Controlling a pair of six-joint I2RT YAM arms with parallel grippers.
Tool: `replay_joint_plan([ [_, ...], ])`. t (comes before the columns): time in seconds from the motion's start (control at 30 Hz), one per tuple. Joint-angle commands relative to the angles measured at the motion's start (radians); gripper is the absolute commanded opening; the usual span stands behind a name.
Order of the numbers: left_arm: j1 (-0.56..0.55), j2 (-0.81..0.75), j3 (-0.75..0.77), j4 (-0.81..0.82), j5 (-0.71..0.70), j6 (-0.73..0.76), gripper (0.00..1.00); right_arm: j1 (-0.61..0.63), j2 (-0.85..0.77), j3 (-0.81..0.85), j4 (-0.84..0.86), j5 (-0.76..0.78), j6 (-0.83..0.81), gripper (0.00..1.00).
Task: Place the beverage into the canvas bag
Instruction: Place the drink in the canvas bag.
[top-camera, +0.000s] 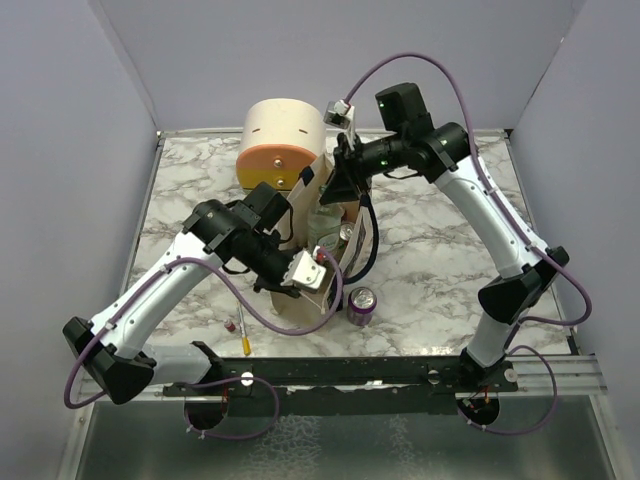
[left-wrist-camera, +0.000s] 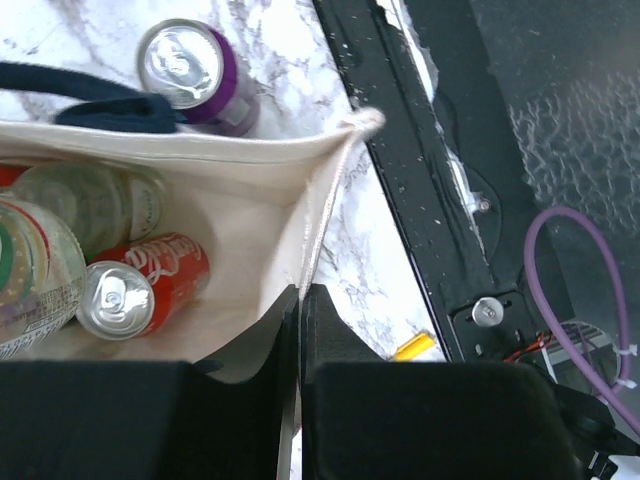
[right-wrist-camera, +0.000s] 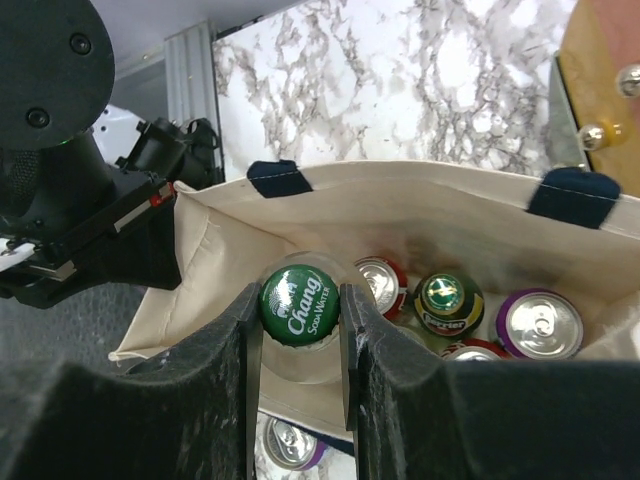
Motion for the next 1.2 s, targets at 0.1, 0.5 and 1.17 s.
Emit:
replay_joint_plan([
  [0.1,-0.046,-0.079,-0.104,-0.045,0.006,0.112,0.0,0.037,-0.032,-0.036,0.109,-0.111,-0.016,0.01],
  [0.5,-0.05,-0.118,-0.13,0.005,-0.015,0.113,0.0,0.088,-0.104,-0.286,0.309,-0.206,-0.055,0.01],
  [1.17,-0.035,-0.159,-0.137,0.076,-0.02,-0.043,0.0,0.163,-0.121,-0.594,0.664,-0.316,-0.188,0.01],
])
